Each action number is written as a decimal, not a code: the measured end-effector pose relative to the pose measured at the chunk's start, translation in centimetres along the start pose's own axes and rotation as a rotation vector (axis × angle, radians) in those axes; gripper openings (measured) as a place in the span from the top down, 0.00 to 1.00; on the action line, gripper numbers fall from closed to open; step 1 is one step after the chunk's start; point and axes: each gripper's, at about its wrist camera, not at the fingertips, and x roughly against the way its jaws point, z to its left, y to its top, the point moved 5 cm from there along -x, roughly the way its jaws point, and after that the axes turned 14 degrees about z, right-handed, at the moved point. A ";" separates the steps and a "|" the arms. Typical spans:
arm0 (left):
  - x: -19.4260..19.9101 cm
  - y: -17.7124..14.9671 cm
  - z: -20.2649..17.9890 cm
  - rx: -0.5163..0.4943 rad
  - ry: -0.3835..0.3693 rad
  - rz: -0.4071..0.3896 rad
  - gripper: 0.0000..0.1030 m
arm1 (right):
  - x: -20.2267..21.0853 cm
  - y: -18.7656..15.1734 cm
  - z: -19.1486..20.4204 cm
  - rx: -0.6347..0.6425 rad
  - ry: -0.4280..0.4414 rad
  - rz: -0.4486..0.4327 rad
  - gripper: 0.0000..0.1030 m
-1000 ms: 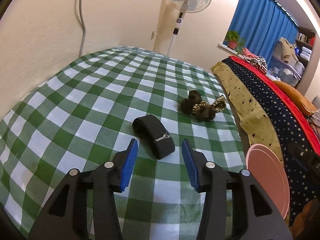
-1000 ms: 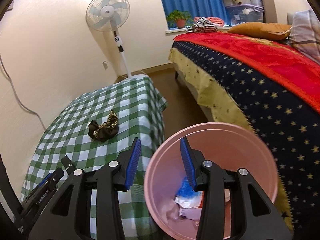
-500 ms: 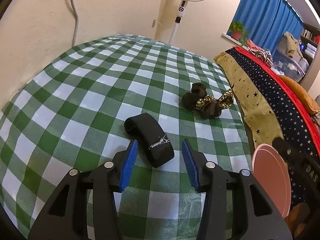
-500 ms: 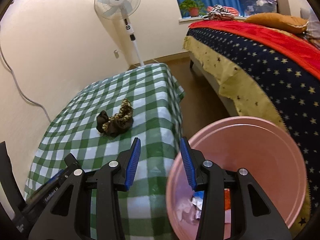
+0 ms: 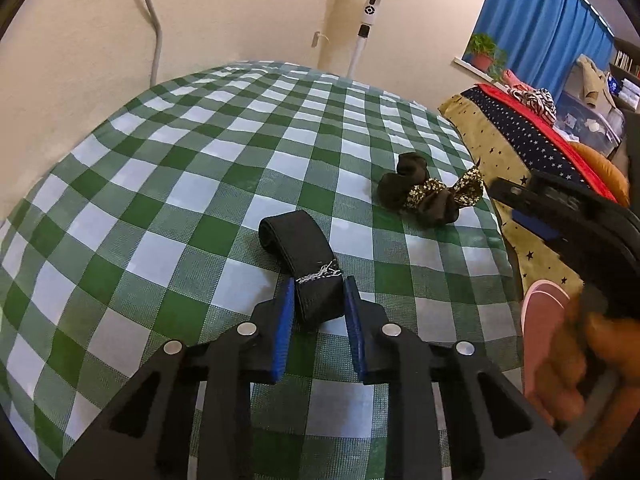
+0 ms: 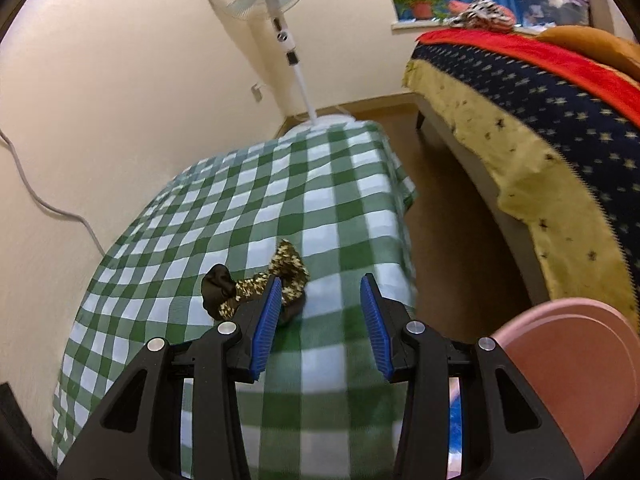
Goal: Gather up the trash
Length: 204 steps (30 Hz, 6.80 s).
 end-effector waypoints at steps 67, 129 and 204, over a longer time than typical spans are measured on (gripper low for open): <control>12.3 -6.1 -3.7 -0.219 -0.113 -0.150 0.77 | 21.4 -13.9 -1.2 0.016 -0.011 -0.139 0.99; 5.5 -7.0 -15.3 -0.410 -0.307 -0.064 0.77 | 22.2 -10.5 -11.7 -0.170 -0.309 -0.190 0.99; 15.6 -11.9 1.3 -0.226 0.010 -0.232 0.08 | 20.4 -20.5 0.4 0.030 -0.324 -0.166 0.05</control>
